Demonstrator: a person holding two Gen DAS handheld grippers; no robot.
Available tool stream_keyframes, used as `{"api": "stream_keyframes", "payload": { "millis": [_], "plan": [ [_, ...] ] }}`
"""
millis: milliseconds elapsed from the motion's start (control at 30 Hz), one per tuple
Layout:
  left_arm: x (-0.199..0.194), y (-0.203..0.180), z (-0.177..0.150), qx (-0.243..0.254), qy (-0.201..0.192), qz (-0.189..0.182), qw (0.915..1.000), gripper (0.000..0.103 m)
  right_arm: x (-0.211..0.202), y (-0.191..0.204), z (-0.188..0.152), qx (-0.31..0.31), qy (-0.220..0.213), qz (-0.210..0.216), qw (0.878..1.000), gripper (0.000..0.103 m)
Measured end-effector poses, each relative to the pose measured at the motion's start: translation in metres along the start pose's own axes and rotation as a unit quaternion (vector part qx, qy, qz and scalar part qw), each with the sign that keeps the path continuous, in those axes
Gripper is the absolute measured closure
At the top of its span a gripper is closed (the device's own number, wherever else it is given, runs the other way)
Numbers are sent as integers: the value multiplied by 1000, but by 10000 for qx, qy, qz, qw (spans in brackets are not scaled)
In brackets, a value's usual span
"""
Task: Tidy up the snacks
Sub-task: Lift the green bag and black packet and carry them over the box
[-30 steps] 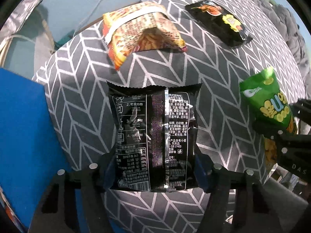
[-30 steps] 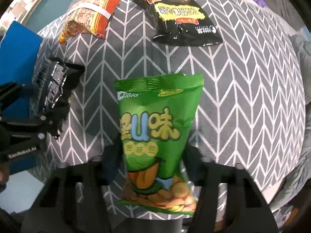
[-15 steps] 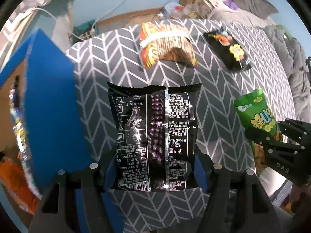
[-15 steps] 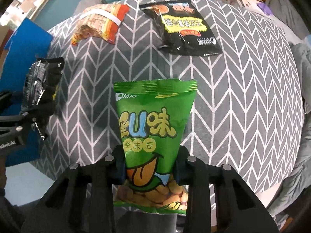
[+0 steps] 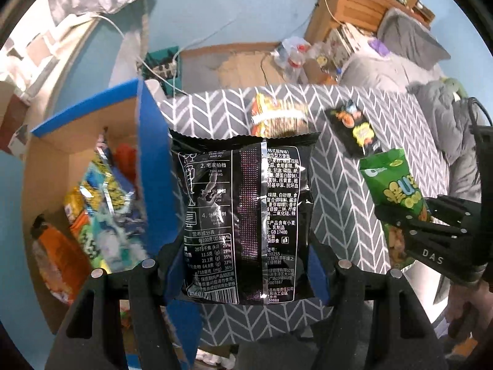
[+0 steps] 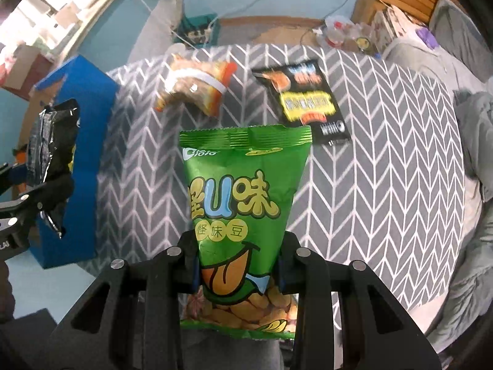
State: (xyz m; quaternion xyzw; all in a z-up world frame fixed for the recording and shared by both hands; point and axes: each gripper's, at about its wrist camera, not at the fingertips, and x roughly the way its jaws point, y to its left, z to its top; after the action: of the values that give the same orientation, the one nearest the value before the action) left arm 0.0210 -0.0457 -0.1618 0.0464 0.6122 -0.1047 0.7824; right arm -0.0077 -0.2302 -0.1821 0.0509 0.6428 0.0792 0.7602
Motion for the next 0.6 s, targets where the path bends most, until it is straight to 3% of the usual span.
{"api": "stream_keyframes", "payload": {
  "millis": [600],
  "plan": [
    [-48, 66, -10, -951, -376, 227, 9945, 35, -36, 81, 44, -835, -297, 480, 9949, 71]
  ]
}}
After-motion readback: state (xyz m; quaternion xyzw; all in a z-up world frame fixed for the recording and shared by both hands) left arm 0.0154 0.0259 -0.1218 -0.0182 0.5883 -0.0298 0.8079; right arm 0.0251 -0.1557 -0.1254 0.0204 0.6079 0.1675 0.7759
